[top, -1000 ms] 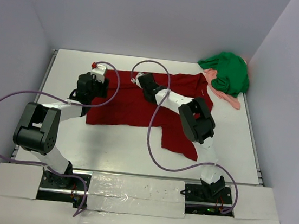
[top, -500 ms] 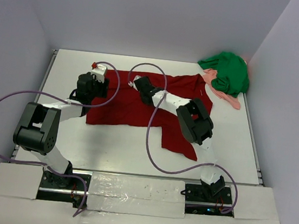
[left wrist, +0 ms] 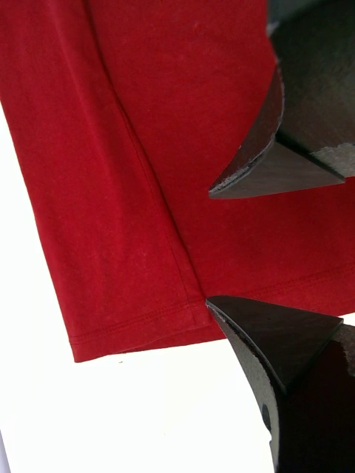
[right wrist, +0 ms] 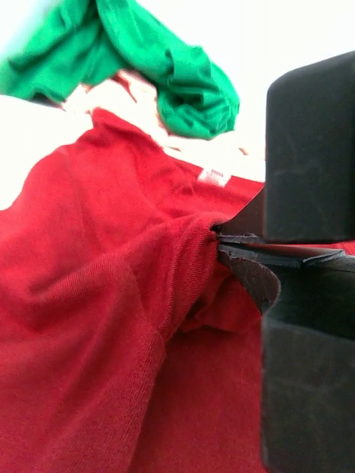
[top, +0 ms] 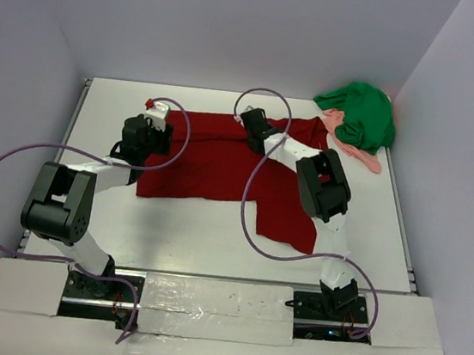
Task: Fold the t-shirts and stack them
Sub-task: Fold the tshirt
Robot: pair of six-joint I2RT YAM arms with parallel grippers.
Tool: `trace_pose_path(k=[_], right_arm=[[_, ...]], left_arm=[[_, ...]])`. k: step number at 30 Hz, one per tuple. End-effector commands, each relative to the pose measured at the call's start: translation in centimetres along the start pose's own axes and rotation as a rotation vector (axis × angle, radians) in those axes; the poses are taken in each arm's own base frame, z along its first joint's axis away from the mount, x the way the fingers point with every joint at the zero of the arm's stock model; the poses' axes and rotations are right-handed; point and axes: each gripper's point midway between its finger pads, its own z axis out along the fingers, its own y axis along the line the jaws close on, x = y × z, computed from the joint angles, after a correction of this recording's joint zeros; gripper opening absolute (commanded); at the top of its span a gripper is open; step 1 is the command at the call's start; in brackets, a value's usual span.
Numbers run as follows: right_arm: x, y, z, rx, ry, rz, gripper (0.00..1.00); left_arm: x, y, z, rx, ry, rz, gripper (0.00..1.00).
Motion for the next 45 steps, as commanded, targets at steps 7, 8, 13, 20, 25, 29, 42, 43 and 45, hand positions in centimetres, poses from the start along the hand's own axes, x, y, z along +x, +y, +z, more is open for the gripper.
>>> trace_pose_path(k=[7,8,13,20,25,29,42,43,45], right_arm=[[-0.8,4.9,-3.5,-0.222,-0.057,0.001,0.00],[-0.6,5.6,-3.9,-0.241,-0.059,-0.002,0.00],[-2.0,7.2,-6.2,-0.339,-0.125,0.015,0.02],[-3.0,3.2,-7.4,-0.308,-0.210,0.181,0.56],[-3.4,-3.7,-7.1,-0.280,-0.268,0.447,0.60],[-2.1,-7.2,-5.5,-0.323,-0.257,0.599,0.61],[1.2,-7.4,0.2,-0.714,-0.104,0.973,0.58],[1.2,-7.2,0.2,-0.746,-0.095,0.994,0.58],[1.7,-6.6,0.1,-0.818,-0.059,1.043,0.57]], left_arm=[[-2.4,-0.2,0.0,0.010,-0.058,0.014,0.64],[-2.4,-0.2,0.0,0.009,-0.058,0.014,0.64],[-2.3,-0.2,0.0,0.007,-0.055,0.014,0.64],[-2.3,-0.2,-0.1,0.009,-0.056,0.017,0.64],[-2.2,-0.2,0.0,0.009,-0.052,0.017,0.64],[-2.3,-0.2,0.0,0.009,-0.055,0.019,0.64],[-2.2,-0.2,0.1,0.009,-0.049,0.020,0.64],[-2.2,-0.2,0.1,0.009,-0.049,0.020,0.64],[-2.2,-0.2,0.2,0.010,-0.046,0.022,0.64]])
